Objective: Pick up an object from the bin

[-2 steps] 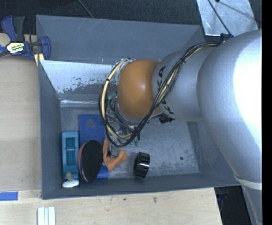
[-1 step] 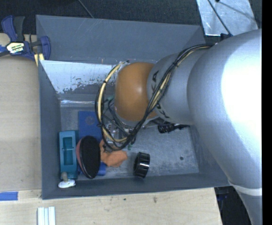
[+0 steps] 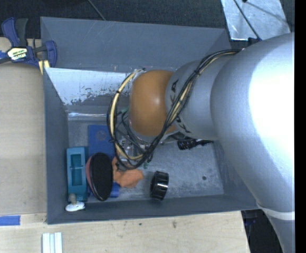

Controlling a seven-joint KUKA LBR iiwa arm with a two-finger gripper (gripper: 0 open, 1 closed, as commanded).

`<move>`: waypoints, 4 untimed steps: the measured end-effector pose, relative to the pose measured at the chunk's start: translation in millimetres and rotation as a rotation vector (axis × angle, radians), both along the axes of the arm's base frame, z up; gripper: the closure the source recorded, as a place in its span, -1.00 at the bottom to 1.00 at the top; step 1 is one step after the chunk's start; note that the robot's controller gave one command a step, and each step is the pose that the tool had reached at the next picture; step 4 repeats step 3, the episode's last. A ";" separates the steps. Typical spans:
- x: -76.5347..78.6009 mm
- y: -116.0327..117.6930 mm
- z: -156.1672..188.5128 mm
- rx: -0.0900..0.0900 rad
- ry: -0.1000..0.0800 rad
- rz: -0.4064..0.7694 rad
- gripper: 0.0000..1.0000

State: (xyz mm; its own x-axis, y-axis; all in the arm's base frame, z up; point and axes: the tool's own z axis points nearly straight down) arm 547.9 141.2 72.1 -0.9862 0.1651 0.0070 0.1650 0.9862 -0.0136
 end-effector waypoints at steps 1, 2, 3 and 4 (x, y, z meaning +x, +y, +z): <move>10.4 0.8 52.9 0.009 -0.004 -0.042 1.00; 51.0 6.4 120.7 0.012 -0.011 -0.052 1.00; 42.8 16.9 138.9 0.012 -0.014 -0.058 1.00; 42.8 16.9 138.9 0.012 -0.014 -0.058 1.00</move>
Offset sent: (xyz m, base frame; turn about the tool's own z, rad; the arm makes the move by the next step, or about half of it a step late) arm 0.0549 0.0073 0.1249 0.0569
